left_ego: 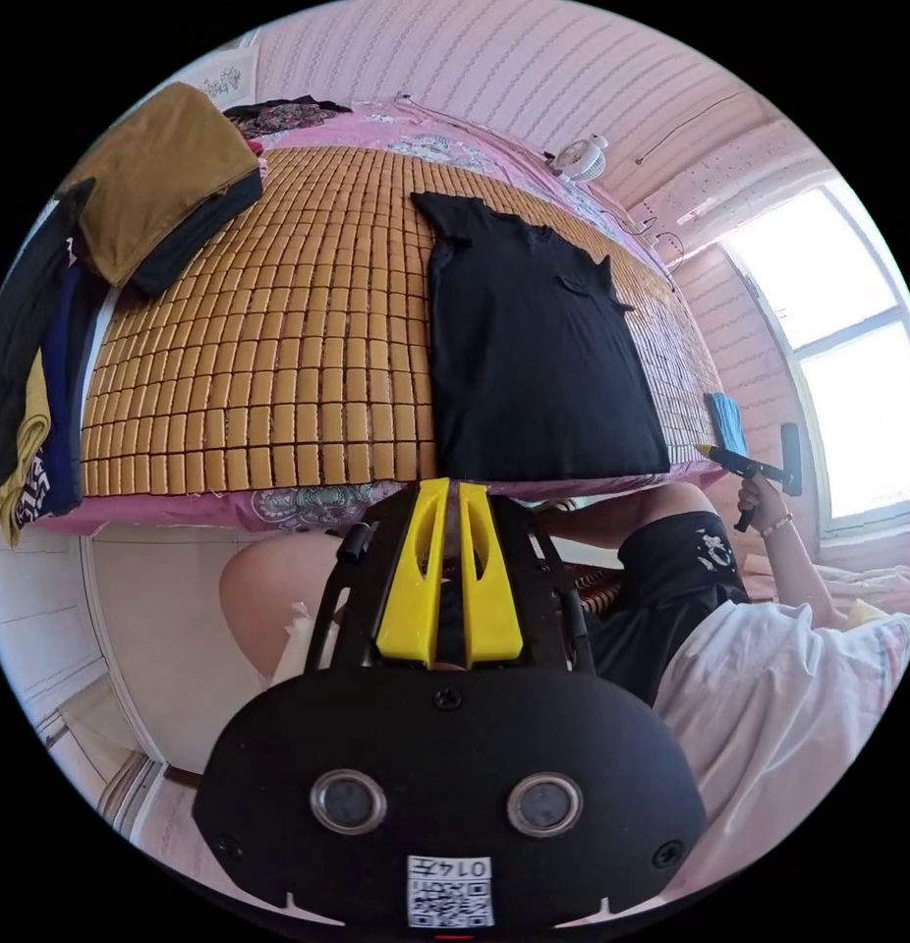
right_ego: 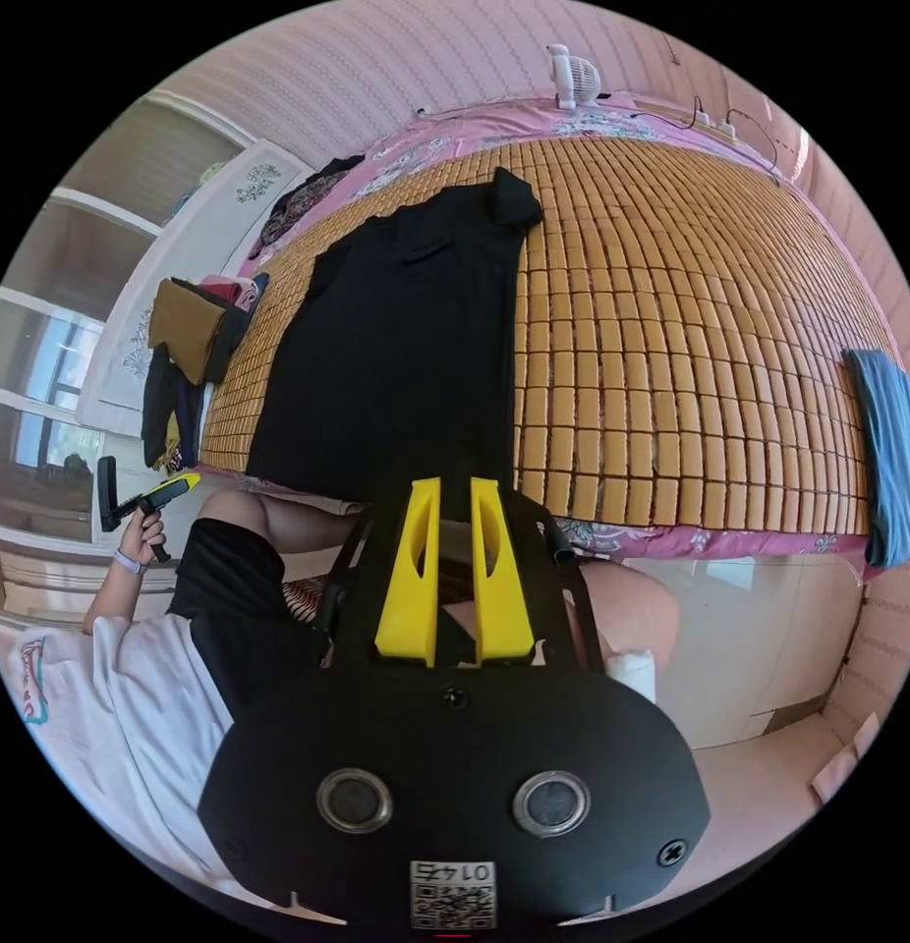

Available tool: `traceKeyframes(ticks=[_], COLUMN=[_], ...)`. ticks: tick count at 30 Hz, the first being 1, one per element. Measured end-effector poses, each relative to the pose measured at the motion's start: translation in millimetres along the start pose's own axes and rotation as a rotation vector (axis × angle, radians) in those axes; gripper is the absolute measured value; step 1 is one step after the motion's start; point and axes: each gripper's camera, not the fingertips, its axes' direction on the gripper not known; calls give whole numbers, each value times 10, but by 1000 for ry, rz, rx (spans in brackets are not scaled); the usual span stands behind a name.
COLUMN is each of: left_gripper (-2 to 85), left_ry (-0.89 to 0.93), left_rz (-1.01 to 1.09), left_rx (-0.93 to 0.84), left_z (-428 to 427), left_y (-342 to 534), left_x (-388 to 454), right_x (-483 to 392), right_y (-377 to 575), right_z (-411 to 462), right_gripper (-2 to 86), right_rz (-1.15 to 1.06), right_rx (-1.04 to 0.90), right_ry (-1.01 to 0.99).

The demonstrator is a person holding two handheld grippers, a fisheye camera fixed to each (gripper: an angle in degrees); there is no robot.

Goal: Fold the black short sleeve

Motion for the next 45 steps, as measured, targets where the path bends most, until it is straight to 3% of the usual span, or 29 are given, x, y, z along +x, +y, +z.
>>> traceKeyframes(ticks=[8, 15, 31, 35, 45], left_gripper=[10, 32, 55, 57, 55], left_ry=[-26, -47, -154, -178, -203], left_rz=[125, 225, 267, 233, 204], left_rx=[45, 20, 87, 93, 38], left_z=[21, 310, 1126, 1399, 1899], left_y=[136, -319, -2220, -2582, -2828], left_x=[386, 605, 546, 430, 175], right_x=[-357, -473, -2000, -2253, -2639], right_y=[24, -287, -3257, -3935, -4551], right_z=[94, 362, 1440, 1874, 2736], right_gripper=[60, 62, 69, 70, 77], right_rz=[-86, -83, -420, -429, -471], right_rx=[27, -12, -41, -52, -74], right_ry=[-11, -73, -116, -27, 150])
